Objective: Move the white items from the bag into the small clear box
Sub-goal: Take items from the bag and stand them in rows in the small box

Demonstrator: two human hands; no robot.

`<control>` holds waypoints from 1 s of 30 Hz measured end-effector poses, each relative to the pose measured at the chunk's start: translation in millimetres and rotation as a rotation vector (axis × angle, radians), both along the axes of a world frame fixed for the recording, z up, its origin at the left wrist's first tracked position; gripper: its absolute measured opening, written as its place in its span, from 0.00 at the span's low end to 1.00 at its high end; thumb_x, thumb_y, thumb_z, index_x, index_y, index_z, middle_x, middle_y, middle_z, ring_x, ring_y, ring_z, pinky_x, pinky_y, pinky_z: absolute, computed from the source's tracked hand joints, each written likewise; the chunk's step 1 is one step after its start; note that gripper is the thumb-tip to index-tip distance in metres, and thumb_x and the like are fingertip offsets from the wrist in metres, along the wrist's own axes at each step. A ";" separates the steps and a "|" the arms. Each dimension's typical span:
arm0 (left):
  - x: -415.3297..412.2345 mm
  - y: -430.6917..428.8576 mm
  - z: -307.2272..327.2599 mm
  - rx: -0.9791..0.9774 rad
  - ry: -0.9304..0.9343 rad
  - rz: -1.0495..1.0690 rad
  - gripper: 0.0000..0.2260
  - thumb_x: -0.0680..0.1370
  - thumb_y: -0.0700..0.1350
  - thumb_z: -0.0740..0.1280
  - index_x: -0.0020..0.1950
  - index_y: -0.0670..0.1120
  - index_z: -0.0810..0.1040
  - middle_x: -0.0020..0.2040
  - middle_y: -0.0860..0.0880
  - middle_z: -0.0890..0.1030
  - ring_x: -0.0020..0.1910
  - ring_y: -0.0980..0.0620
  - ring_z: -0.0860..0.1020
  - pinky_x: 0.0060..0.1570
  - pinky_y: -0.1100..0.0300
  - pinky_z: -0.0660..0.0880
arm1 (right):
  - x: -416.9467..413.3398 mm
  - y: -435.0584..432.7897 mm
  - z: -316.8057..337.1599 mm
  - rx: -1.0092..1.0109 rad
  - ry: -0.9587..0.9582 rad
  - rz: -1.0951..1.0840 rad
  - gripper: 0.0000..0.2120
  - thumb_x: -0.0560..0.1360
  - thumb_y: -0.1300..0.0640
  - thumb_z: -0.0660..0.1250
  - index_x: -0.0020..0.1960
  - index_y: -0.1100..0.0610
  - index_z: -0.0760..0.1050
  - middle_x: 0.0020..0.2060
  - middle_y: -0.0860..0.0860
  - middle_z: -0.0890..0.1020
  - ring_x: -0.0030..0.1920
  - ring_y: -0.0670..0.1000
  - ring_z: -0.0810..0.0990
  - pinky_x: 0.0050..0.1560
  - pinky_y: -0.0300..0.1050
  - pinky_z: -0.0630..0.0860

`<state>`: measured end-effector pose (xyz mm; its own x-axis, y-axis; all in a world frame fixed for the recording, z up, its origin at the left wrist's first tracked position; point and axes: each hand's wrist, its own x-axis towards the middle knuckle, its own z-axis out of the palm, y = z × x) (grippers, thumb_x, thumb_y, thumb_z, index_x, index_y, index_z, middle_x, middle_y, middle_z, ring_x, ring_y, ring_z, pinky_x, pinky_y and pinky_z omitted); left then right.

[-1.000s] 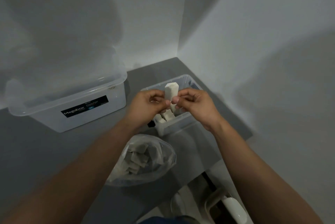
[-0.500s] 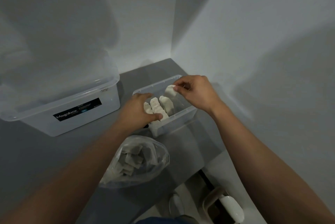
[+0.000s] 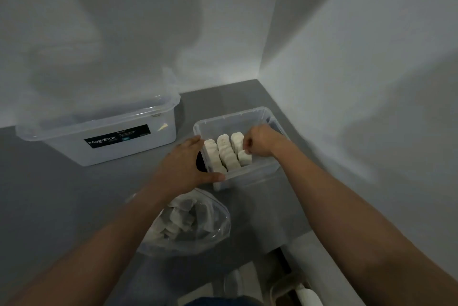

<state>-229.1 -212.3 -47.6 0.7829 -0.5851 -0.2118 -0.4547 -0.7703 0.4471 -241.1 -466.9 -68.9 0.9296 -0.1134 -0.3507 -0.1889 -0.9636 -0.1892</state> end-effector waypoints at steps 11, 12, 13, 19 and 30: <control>0.0 1.4 -2.7 0.002 -0.023 0.007 0.53 0.64 0.74 0.71 0.82 0.54 0.56 0.82 0.52 0.58 0.79 0.47 0.60 0.76 0.47 0.60 | 20.4 -8.0 -26.5 -0.115 0.015 -0.018 0.08 0.78 0.51 0.71 0.55 0.53 0.84 0.52 0.52 0.86 0.53 0.54 0.83 0.60 0.51 0.80; 0.4 1.7 -2.5 0.000 -0.025 0.003 0.53 0.64 0.74 0.71 0.82 0.53 0.56 0.82 0.51 0.58 0.79 0.47 0.60 0.76 0.48 0.60 | 19.5 -8.4 -25.5 -0.105 0.006 -0.036 0.09 0.78 0.52 0.72 0.56 0.53 0.83 0.53 0.52 0.86 0.53 0.54 0.83 0.60 0.51 0.80; 0.9 2.2 -2.3 -0.005 -0.026 -0.005 0.52 0.65 0.74 0.71 0.82 0.53 0.57 0.82 0.51 0.58 0.80 0.47 0.60 0.76 0.48 0.59 | 17.6 -7.8 -22.1 -0.083 -0.012 -0.064 0.10 0.77 0.52 0.72 0.57 0.53 0.83 0.54 0.52 0.85 0.54 0.54 0.83 0.60 0.51 0.80; -7.6 23.8 6.3 -0.186 -0.087 -0.016 0.37 0.71 0.68 0.72 0.76 0.55 0.69 0.78 0.54 0.66 0.76 0.51 0.64 0.71 0.54 0.62 | -30.7 23.7 28.5 0.279 -0.443 -0.349 0.06 0.75 0.50 0.74 0.49 0.51 0.84 0.40 0.43 0.84 0.43 0.43 0.82 0.47 0.37 0.78; -25.3 139.3 -50.5 -0.331 -0.446 -0.320 0.13 0.80 0.52 0.64 0.54 0.48 0.85 0.48 0.51 0.85 0.45 0.47 0.79 0.47 0.58 0.73 | -122.0 200.2 1.4 0.439 -0.431 -0.139 0.08 0.80 0.54 0.67 0.56 0.50 0.84 0.49 0.45 0.86 0.47 0.43 0.82 0.51 0.40 0.78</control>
